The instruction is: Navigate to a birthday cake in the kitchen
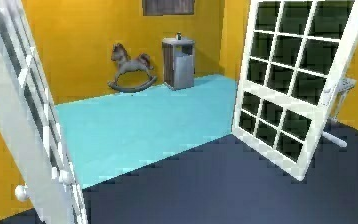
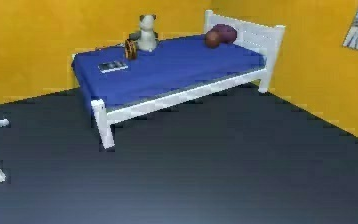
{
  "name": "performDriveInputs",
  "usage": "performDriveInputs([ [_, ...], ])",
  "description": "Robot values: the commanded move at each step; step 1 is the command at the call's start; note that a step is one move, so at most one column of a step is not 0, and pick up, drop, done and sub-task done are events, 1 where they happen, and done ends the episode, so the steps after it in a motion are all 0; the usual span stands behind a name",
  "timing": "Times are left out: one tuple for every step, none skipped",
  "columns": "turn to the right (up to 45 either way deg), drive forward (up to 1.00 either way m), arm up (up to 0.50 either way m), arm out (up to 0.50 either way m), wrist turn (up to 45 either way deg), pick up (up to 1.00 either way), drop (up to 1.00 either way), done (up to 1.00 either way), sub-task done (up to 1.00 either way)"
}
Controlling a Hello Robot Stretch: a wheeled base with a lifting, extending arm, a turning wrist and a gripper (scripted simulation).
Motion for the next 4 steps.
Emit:
performDriveInputs([
  [45.0,0.0,0.0,0.0,0.0,0.0,0.0,0.0,0.0],
  [3.0,0.0,0.0,0.0,0.0,0.0,0.0,0.0,0.0],
  [0.0,0.15,0.0,0.0,0.0,0.0,0.0,0.0,0.0],
  [-30.0,0.0,0.0,0.0,0.0,0.0,0.0,0.0,0.0],
])
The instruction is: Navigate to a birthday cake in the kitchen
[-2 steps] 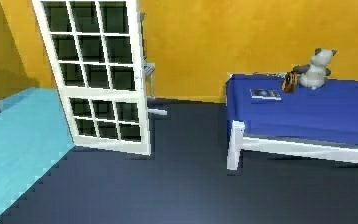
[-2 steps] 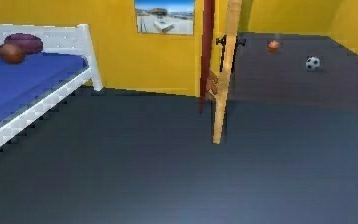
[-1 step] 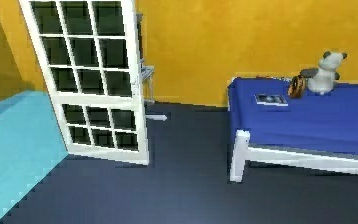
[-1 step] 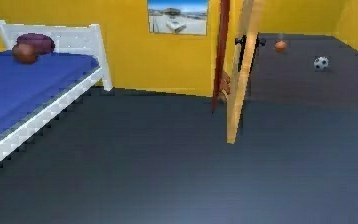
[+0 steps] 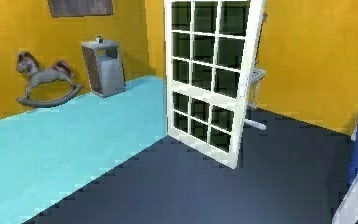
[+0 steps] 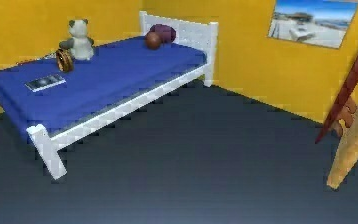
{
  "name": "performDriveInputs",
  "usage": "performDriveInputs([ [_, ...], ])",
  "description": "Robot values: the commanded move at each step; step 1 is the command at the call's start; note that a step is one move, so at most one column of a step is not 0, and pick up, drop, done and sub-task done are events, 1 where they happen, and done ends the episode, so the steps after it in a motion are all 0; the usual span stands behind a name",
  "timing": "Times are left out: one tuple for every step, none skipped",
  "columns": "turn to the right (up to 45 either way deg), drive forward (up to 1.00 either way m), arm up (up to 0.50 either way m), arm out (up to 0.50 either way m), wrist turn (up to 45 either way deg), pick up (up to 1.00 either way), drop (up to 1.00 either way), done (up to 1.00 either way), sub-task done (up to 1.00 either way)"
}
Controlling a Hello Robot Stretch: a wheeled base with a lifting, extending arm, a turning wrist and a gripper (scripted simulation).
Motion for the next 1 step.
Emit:
performDriveInputs([
  [0.0,0.45,0.0,0.0,0.0,0.0,0.0,0.0,0.0],
])
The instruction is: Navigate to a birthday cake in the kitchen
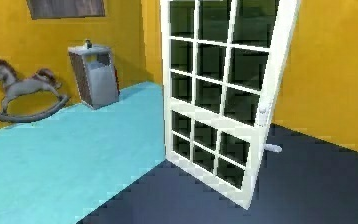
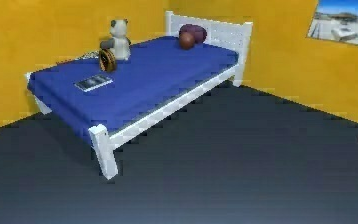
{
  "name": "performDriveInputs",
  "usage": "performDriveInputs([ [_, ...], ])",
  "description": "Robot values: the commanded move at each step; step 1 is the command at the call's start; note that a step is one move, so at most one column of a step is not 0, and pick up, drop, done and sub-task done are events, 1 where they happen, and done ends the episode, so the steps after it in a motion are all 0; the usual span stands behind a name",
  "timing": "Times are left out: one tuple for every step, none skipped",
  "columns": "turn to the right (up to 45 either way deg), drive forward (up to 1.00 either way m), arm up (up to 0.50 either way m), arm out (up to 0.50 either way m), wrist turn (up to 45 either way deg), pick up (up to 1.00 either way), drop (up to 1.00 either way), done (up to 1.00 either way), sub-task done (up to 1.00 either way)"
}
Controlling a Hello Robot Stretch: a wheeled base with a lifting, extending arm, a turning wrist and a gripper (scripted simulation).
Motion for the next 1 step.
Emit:
performDriveInputs([
  [-24.0,0.0,0.0,0.0,0.0,0.0,0.0,0.0,0.0],
])
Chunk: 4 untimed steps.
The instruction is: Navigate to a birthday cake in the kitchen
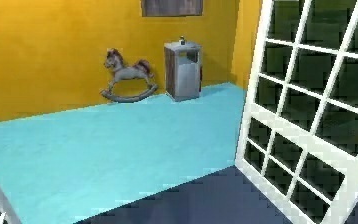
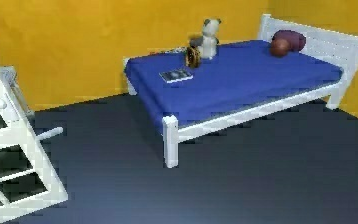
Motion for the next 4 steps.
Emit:
performDriveInputs([
  [0.0,1.0,0.0,0.0,0.0,0.0,0.0,0.0,0.0],
  [0.0,0.65,0.0,0.0,0.0,0.0,0.0,0.0,0.0],
  [15.0,0.0,0.0,0.0,0.0,0.0,0.0,0.0,0.0],
  [0.0,0.45,0.0,0.0,0.0,0.0,0.0,0.0,0.0],
])
